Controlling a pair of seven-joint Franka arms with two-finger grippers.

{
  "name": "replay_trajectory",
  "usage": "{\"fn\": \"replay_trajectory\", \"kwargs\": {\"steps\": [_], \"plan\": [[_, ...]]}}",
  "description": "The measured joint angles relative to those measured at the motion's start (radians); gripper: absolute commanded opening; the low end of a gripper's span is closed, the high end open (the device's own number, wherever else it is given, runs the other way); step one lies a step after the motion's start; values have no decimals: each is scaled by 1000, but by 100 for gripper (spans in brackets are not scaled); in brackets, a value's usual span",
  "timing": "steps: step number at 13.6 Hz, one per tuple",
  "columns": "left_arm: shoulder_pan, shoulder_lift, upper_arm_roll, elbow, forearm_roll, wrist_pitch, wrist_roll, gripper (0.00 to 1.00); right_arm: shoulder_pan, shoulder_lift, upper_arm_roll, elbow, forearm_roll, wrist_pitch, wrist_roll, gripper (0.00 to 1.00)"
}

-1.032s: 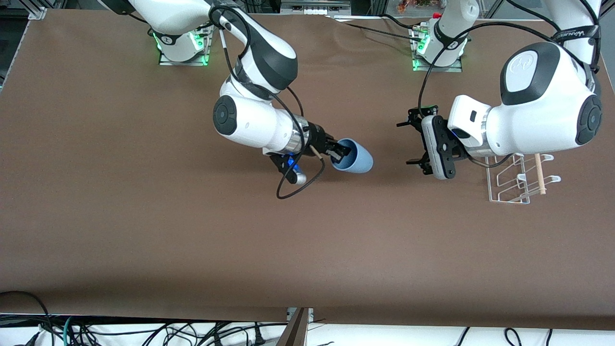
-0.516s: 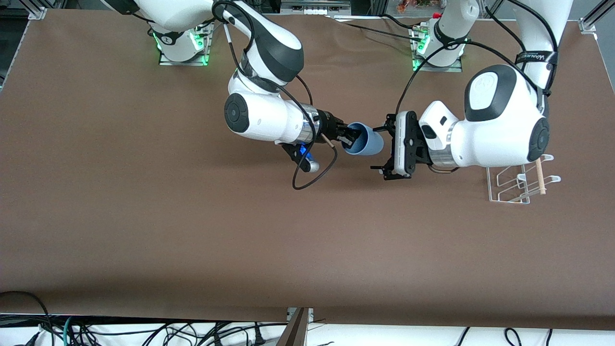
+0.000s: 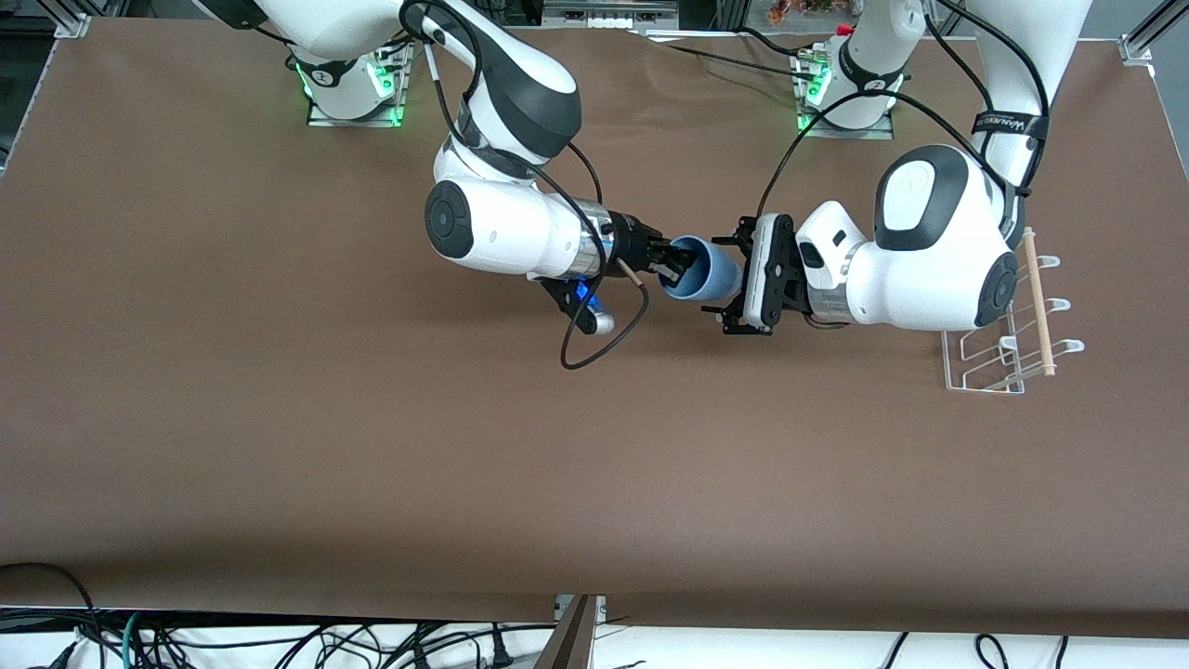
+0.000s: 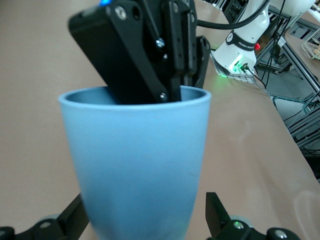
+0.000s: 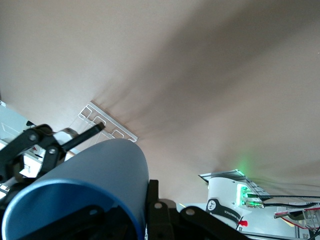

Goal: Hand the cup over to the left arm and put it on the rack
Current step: 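Grasp the cup rim with the left gripper beside the right gripper, then open the right gripper and pull it back while the left gripper lifts the cup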

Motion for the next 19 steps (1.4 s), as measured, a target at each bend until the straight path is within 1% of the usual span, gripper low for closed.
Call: {"fn": "replay_trajectory", "kwargs": {"steps": [1,2,5,6,7,8,9,10,11,12,13,14,15,16,19], "plan": [[0,-3,-1,-1,-3,3,5,6,-2,0,0,1,1,-3,0,0],[1,-5,0,-2,-3,13,9,0,-3,-1,2,2,2,-11,0,0],[3,-7,1,-3,-12,17,15,0,-5,-2,2,4,3,-11,5,0],[3,-7,1,-3,-13,18,16,0,-5,-2,2,4,3,-11,5,5],[3,-8,1,-3,-13,19,16,0,-5,-2,2,5,3,-11,3,23],[4,-11,2,-3,-13,20,16,0,-5,-2,2,7,3,-10,-9,31],[4,-17,3,-3,-13,25,16,0,-5,-2,2,11,3,-8,-27,33],[4,-24,4,-3,-13,31,16,0,-5,-2,2,17,5,-5,-37,37],[4,-33,5,-3,-10,37,15,0,-6,-2,3,23,6,-2,-44,50],[5,-43,4,-2,0,42,12,0,-6,-2,5,28,9,2,-52,56],[7,-52,4,1,11,41,6,0,-7,-2,9,32,12,9,-60,69],[14,-60,4,4,47,20,6,0,-11,-3,8,34,8,10,-70,87],[31,-69,5,5,86,-4,6,0,-23,-4,9,37,11,10,-85,89],[56,-76,7,7,123,-35,9,0,-41,-7,7,39,8,7,-96,96],[124,-94,19,13,185,-119,27,0,-90,-27,0,39,7,-22,-130,98]]}}
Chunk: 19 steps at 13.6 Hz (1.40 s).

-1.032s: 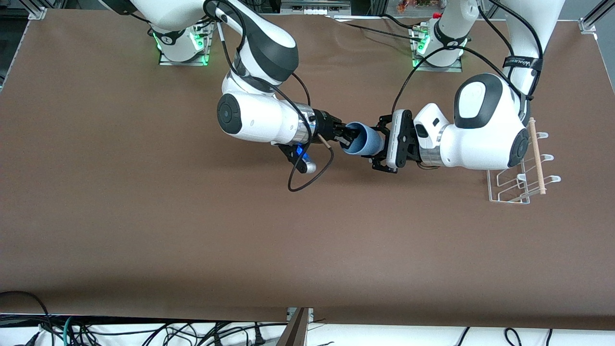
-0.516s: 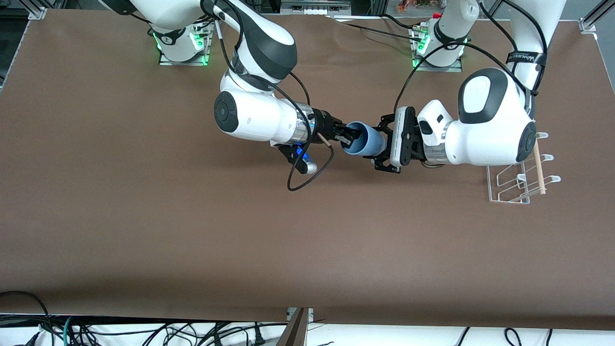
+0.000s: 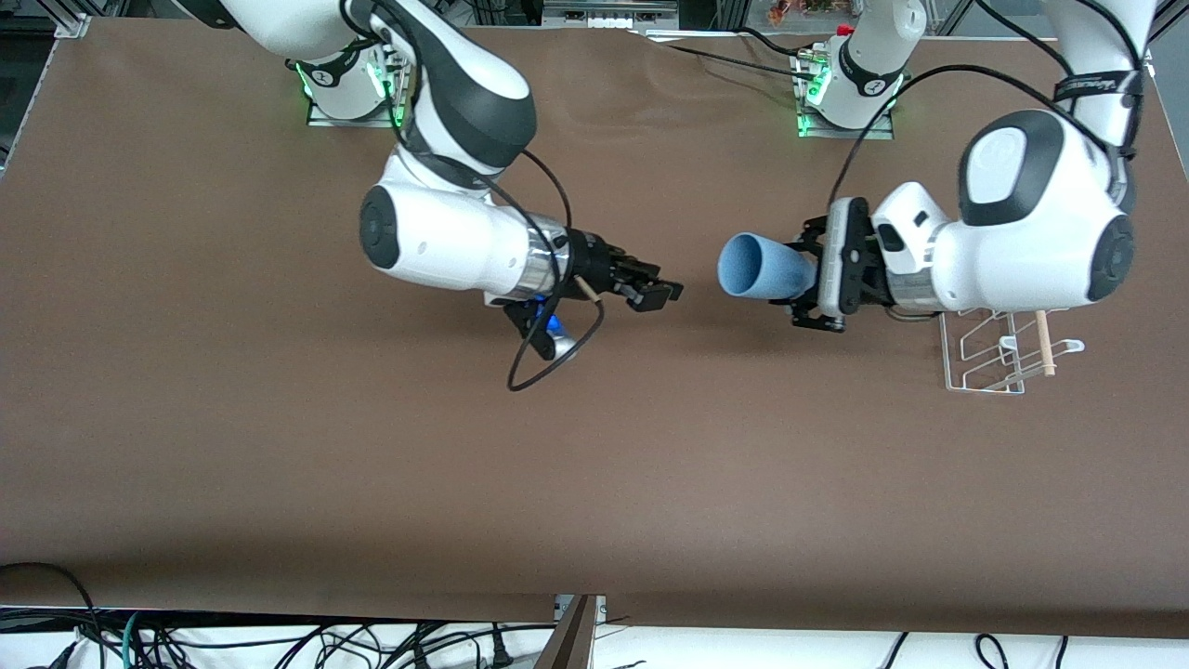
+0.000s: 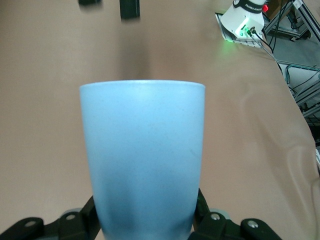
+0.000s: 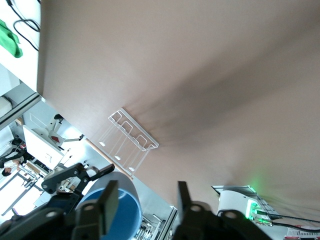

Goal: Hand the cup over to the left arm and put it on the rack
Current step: 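Open the right gripper and pull it back while the left gripper lifts the cup, then carry the cup with the left gripper and hang it on a rack hook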

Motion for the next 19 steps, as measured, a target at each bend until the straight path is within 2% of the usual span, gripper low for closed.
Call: {"fn": "replay_trajectory", "kwargs": {"steps": [4,7,9,11,15,17,19], "plan": [[8,-8,3,63,268,-85,-70,0,-101,-43,-7,0,-2,-164,-59,99],[8,-10,3,107,559,-144,-148,0,-279,-95,-17,1,-14,-411,-171,99],[8,-10,3,108,749,-169,-191,0,-412,-125,-17,1,-58,-543,-285,99],[1,-7,-2,107,937,-206,-240,0,-488,-143,-16,1,-144,-605,-371,99],[-23,39,-11,99,1301,-322,-330,0,-523,-183,-16,1,-369,-647,-466,99],[-45,82,-12,79,1432,-412,-434,0,-523,-203,-17,1,-465,-652,-479,99],[-59,97,-13,9,1527,-453,-569,0,-523,-214,-16,-1,-539,-659,-495,99]]}}
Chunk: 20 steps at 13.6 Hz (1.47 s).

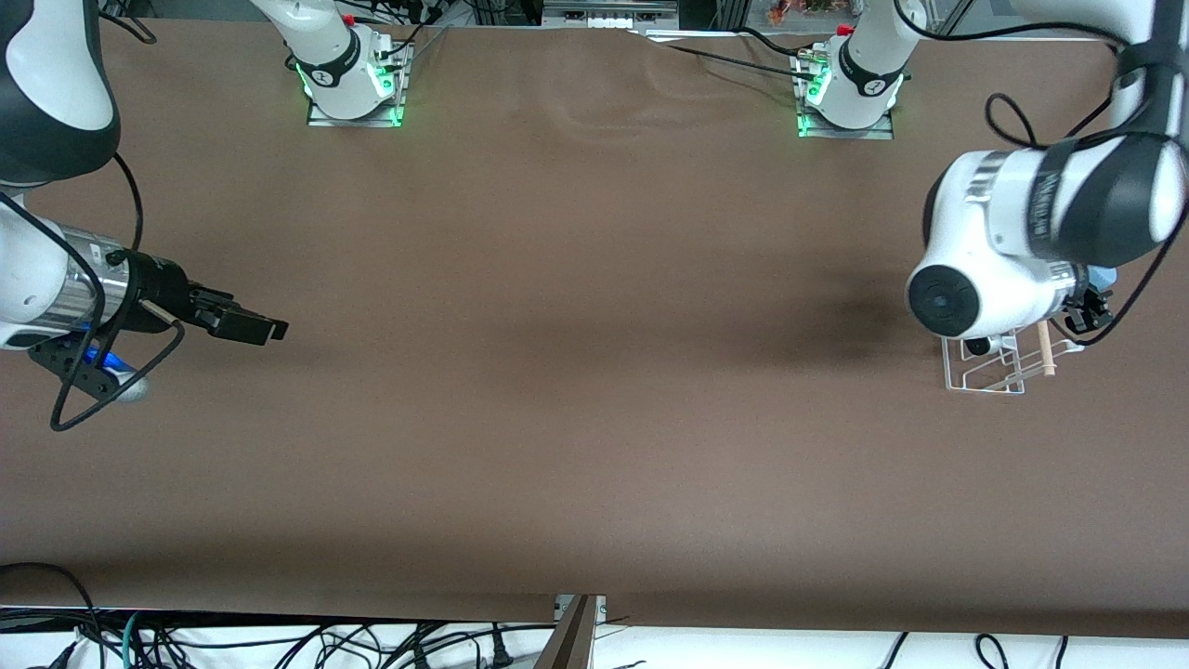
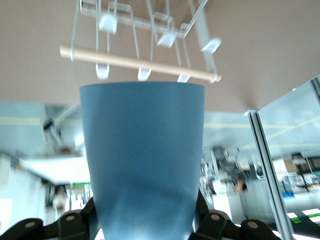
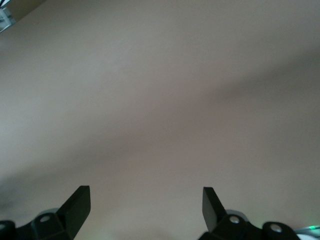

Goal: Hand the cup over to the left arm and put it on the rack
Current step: 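Carry the cup with the left gripper and hang it on a rack hook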

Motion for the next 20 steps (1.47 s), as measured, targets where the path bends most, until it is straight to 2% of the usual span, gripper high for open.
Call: {"fn": "replay_trajectory", "kwargs": {"steps": [3,7,10,12,14,20], "plan": [[-1,-28,0,-155,104,22,-165,0,0,-26,-4,-40,-71,-3,-69,99],[17,-156,-2,-418,183,129,-342,0,5,-232,-63,-323,-79,119,-246,99],[18,-196,-64,-566,184,134,-470,0,91,-369,-210,-476,-79,158,-372,99],[16,-201,-93,-653,184,134,-585,0,126,-401,-265,-511,-79,167,-402,99],[19,-201,-92,-703,193,141,-650,0,132,-403,-271,-518,-79,168,-409,99],[68,-200,-90,-754,204,214,-687,0,145,-397,-271,-523,-74,192,-409,99]]}}
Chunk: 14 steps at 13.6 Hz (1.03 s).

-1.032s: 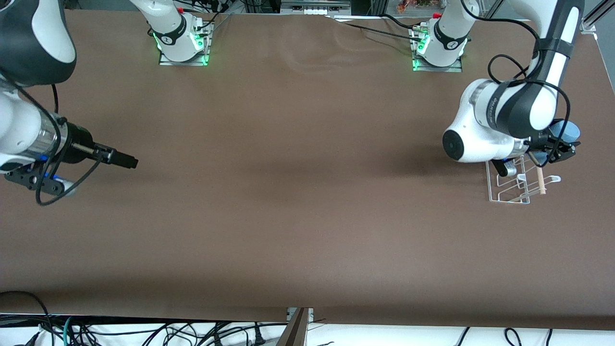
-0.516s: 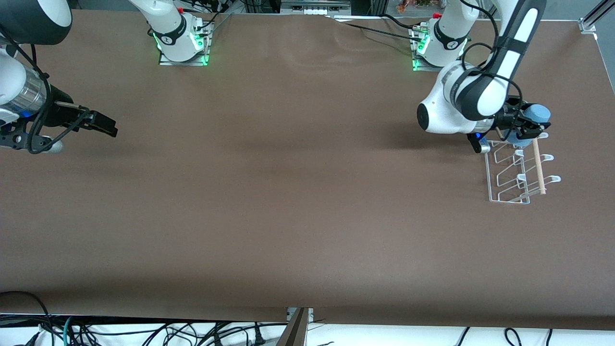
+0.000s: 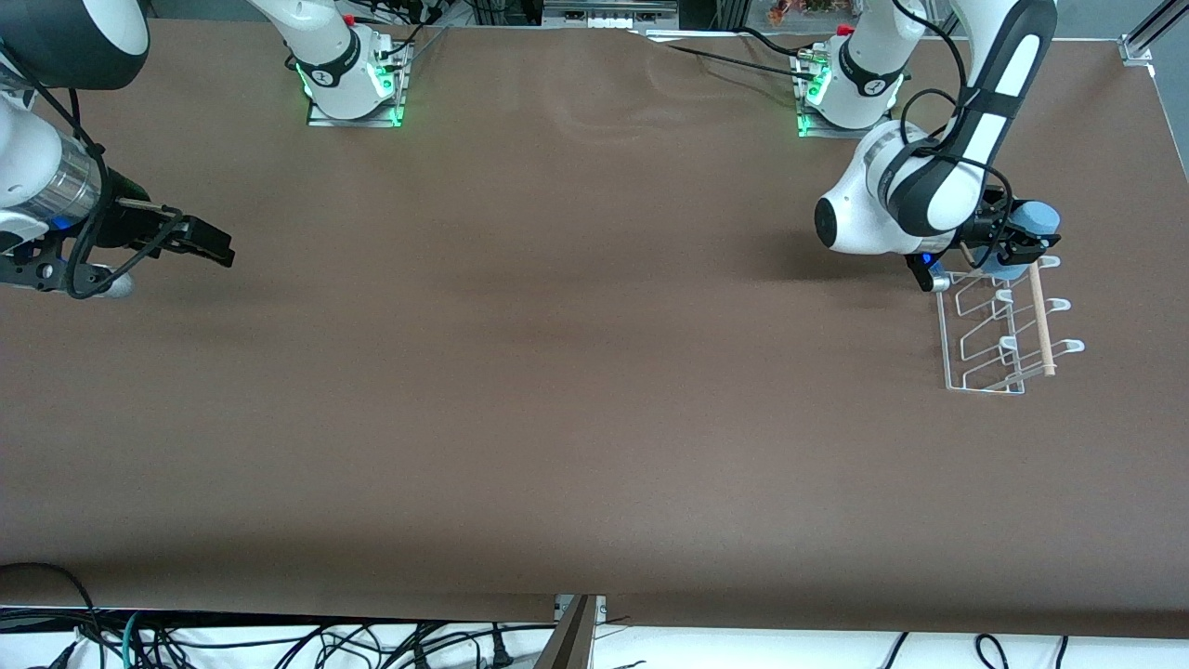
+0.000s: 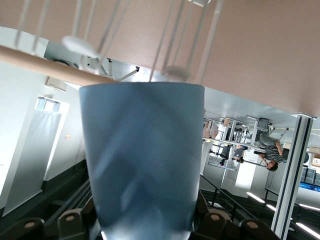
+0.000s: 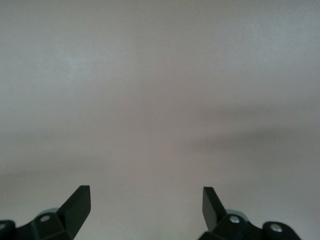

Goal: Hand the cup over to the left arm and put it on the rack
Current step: 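Carry the cup with the left gripper and hang it on a rack hook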

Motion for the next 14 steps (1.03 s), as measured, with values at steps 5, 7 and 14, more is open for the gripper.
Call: {"fn": "replay_trajectory", "kwargs": {"steps": [5,7,14], "plan": [[1,24,-1,-39,36,11,-77,100,4,8,0,0,0,8,0,99],[1,25,-1,-39,59,11,-83,100,4,8,0,0,0,8,0,99],[7,12,-1,12,43,11,-108,100,4,8,0,0,0,8,0,99]]}}
